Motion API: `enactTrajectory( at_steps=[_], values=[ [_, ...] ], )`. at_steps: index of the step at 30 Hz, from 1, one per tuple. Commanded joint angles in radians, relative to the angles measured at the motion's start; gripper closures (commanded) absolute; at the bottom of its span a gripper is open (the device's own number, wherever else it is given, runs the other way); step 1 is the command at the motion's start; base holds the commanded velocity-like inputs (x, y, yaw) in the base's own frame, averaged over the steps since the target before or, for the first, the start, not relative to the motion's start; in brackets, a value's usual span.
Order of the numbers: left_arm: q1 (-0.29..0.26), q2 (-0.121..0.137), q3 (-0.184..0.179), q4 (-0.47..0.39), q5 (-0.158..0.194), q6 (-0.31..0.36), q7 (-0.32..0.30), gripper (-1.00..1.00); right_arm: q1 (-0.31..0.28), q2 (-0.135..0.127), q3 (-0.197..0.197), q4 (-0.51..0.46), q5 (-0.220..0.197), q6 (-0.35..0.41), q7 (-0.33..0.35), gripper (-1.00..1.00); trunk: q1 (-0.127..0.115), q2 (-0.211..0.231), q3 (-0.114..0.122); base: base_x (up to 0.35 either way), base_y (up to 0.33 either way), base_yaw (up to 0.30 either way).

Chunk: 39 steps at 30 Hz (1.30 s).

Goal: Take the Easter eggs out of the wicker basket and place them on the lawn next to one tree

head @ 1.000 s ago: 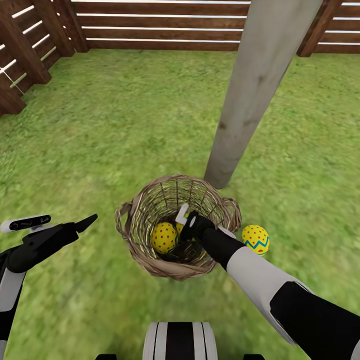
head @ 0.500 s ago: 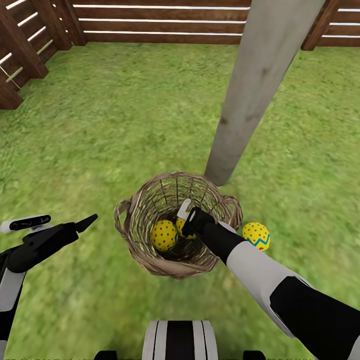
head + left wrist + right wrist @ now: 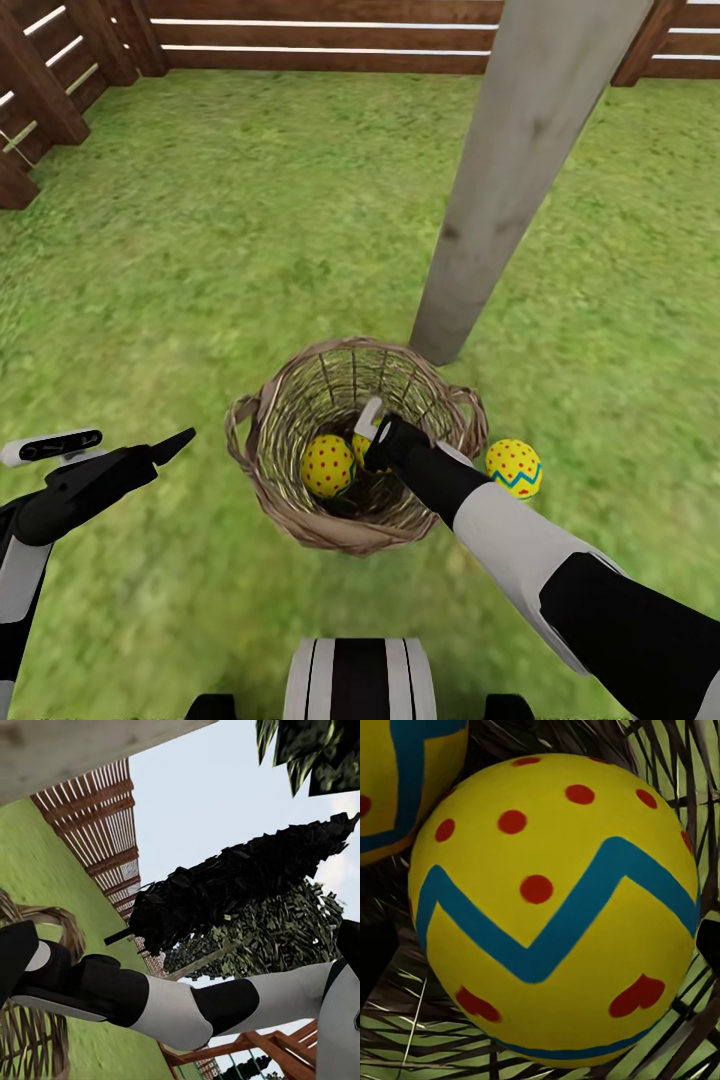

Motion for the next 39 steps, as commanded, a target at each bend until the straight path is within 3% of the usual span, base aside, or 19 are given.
enactTrajectory(
  at_steps=[1,34,39],
  values=[
    [0.000,0.000,0.000,0.000,0.000,0.011,-0.004,-1.00,0.000,0.000,0.002,-0.001,0.011,0.003,0.008,-1.00,0.000,0.000,-0.002,0.000,0.000,0.000],
    [0.000,-0.004,-0.002,0.000,-0.003,0.011,-0.004,-1.00,0.000,0.001,0.002,-0.017,0.011,-0.002,0.005,-1.00,0.000,0.000,-0.016,0.000,0.000,-0.036],
    [0.000,-0.004,-0.002,0.000,-0.004,0.011,-0.004,-1.00,0.000,0.001,0.001,-0.029,0.011,-0.001,0.003,-1.00,0.001,-0.001,-0.027,0.000,0.000,0.000]
  ],
)
